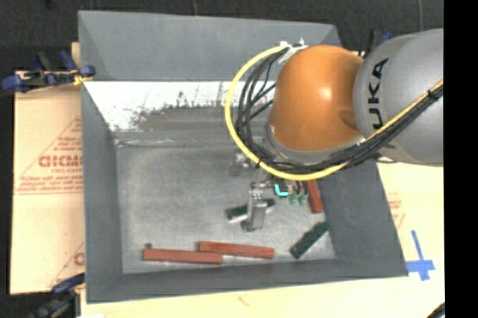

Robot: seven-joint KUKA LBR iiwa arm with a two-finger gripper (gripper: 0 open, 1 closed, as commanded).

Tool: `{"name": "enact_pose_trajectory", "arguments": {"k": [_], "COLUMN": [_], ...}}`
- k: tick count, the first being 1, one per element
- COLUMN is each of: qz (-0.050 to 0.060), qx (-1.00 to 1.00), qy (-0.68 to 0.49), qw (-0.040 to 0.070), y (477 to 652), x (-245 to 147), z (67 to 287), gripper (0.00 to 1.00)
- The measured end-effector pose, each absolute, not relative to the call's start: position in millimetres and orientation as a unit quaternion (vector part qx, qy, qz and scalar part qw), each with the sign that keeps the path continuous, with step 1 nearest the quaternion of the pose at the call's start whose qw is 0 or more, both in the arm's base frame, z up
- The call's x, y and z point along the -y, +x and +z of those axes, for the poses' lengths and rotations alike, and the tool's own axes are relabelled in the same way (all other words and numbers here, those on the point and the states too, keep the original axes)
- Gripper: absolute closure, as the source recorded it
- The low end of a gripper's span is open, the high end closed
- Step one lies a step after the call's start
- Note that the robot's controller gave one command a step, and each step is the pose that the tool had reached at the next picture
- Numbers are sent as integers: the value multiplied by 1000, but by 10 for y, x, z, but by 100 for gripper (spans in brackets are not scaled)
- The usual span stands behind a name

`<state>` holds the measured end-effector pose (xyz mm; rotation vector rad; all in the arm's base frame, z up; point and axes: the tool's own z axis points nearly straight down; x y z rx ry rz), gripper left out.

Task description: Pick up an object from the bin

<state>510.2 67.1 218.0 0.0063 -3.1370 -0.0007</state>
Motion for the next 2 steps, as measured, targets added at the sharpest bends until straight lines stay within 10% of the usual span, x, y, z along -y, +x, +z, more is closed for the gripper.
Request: {"name": "enact_pose_trajectory", "arguments": {"k": [2], "qz": [-1], "qx": [1000], "qy": [0], "qw": [-2], "y": [5118], "x": [-665], "z": [2204], "gripper": [0]}}
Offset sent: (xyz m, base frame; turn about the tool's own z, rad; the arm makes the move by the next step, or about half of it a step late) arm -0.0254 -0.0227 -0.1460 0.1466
